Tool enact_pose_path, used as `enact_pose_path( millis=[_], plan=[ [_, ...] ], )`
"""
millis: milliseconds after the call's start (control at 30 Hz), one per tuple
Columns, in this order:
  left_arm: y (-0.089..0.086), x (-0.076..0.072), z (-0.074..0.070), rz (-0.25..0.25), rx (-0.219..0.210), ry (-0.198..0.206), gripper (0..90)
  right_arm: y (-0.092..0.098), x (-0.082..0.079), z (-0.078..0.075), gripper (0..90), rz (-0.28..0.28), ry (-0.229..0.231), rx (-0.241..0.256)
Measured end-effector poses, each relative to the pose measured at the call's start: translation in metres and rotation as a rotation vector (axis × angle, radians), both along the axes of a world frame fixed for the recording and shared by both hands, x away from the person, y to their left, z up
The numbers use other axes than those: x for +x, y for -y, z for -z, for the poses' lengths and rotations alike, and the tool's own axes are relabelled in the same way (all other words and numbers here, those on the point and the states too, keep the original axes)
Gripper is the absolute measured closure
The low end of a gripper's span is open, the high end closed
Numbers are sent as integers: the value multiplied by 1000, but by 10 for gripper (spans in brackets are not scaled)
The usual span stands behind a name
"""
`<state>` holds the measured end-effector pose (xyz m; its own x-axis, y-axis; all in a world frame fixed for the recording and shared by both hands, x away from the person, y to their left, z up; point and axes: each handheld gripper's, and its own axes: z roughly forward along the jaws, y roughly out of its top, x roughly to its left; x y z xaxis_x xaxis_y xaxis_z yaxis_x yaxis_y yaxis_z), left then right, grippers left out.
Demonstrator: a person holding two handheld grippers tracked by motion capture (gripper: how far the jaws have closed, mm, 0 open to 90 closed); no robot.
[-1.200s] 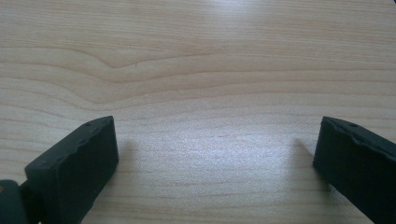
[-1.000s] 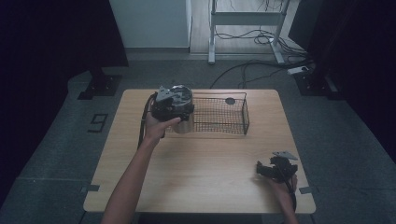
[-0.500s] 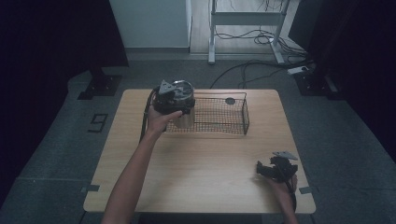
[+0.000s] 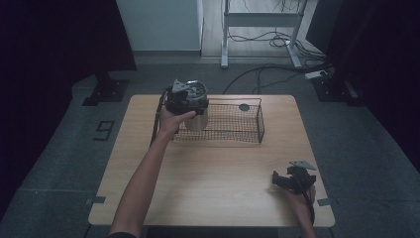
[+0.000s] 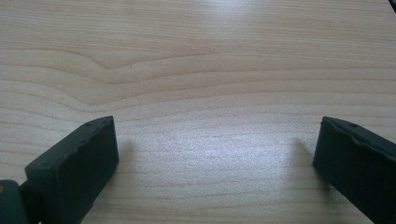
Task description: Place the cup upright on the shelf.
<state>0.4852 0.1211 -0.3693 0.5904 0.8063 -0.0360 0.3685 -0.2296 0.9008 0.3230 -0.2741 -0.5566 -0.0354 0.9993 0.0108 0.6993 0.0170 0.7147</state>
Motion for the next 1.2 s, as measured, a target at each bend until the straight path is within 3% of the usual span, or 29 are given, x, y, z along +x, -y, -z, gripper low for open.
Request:
enact_pose_path(
  millis=[300, 600, 1200],
  plan=[
    [4, 18, 7, -23, 26, -12, 38, 0, 0, 0, 0, 3, -1, 0],
    [4, 36, 19, -33, 21, -27, 38, 0, 0, 0, 0, 7, 1, 0],
    [2, 51, 52, -54, 19, -61, 39, 0, 0, 0, 0, 8, 2, 0]
  ],
)
